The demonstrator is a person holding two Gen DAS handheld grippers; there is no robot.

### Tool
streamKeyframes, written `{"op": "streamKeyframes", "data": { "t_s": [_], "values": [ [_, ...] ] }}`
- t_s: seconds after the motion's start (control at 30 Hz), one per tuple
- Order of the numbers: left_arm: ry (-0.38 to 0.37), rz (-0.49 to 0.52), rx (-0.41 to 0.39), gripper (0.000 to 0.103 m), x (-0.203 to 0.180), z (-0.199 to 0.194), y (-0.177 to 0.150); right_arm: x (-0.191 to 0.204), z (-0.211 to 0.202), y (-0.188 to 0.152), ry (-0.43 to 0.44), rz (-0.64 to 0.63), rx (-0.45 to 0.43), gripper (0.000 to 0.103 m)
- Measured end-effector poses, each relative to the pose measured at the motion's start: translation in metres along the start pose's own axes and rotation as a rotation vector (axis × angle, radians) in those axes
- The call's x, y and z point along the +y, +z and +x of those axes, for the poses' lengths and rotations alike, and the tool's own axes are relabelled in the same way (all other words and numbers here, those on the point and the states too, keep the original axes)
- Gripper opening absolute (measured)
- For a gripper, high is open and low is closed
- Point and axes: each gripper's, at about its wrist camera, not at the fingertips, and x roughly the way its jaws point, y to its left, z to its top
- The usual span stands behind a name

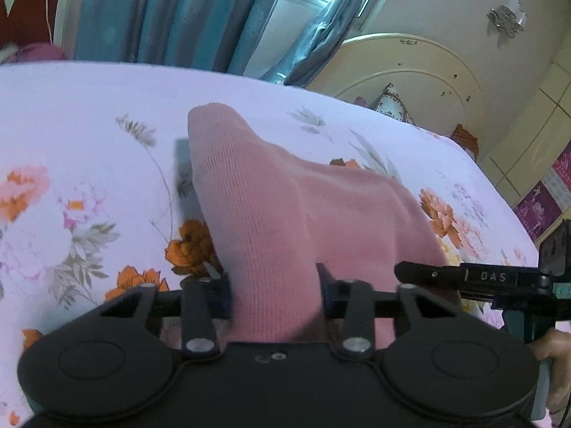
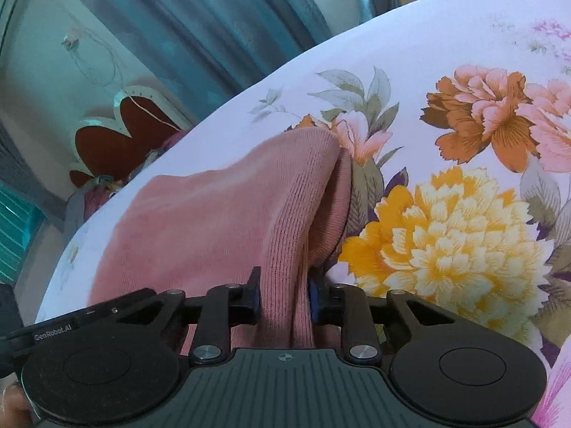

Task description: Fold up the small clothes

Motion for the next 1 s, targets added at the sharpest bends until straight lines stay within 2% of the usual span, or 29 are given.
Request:
{"op": "streamKeyframes", "data": {
  "t_s": [0.1,0.27,0.43,0.57,0.77,1.0],
  "values": [
    [0.000,0.009,-0.023,0.032,-0.005,-0.010,0.004,0.010,-0.009,0.002,0.051,0.011,-0.017,0.021],
    [-0.006,0.021,-0.062,0.031,-0.004,-0.040,0.014,0.038,-0.020,0.005,0.111,-0.003,-0.035,0.021],
    [0.030,0.005,-0.113,0.031,0.027,-0.090,0.022,0.087,-0.013,0.001,0.174,-0.025,-0.010,0.021],
    [0.075,0.002,-0.139,0.031,0.070,-0.134,0.023,0.145,0.007,-0.004,0.223,-0.057,0.009,0.021],
    [0.124,-0.020,-0.175,0.031,0.164,-0.197,0.019,0.248,0.062,-0.031,0.271,-0.082,0.034,0.021],
    [0.159,-0.020,-0.172,0.031,0.271,-0.233,0.025,0.343,0.143,-0.064,0.278,-0.061,0.054,0.021]
  ]
}}
